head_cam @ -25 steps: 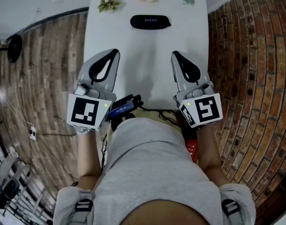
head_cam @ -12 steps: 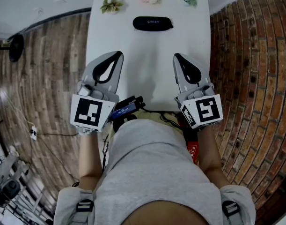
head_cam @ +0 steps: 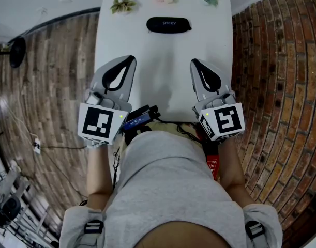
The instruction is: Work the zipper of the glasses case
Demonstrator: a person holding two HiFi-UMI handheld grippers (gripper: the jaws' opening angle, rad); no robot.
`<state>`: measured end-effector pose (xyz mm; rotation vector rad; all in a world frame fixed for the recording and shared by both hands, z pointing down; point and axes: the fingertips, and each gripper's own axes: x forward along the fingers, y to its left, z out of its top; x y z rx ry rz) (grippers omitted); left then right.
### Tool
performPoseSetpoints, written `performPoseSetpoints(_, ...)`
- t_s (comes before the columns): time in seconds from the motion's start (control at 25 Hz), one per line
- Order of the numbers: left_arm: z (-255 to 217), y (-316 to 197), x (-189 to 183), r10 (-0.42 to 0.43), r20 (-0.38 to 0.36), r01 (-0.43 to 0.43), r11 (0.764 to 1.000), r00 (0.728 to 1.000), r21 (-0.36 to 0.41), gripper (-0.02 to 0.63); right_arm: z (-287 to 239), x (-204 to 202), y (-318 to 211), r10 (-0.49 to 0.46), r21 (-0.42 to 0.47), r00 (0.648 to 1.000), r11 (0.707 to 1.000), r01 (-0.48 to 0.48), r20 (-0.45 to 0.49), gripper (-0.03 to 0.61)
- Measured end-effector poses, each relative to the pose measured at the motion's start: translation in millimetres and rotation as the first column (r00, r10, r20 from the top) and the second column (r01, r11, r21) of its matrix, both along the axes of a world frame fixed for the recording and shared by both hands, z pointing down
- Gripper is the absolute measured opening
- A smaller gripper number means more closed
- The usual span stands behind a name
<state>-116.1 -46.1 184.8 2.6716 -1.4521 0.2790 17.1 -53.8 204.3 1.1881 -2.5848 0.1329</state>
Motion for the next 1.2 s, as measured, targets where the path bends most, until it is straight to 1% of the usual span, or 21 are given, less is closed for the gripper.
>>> performPoseSetpoints(0.32, 1.5, -2.0, -4.6, -0.020, -0.002, 0.020, 1.000, 1.000, -0.007, 0.014, 2.6, -2.6, 1.0, -0.014, -0.006, 1.000, 1.000, 0.014, -0.012, 0.002)
performPoseSetpoints(0.96, 4.1, -4.6, -4.6, -0.017, 0.006, 0.017, 1.000, 1.000, -0.009, 0.014, 2.5, -0.9, -1.8, -0.003, -0.003, 1.000, 1.000, 0.003, 0.001, 0.002)
performPoseSetpoints(1.2, 4.4, -5.7, -4.0, -0.016, 0.007, 0.016, 1.000, 1.000, -0.008, 0.014, 2.0, -1.6, -2.0, -0.010, -0.001, 1.000, 1.000, 0.010, -0.008, 0.002)
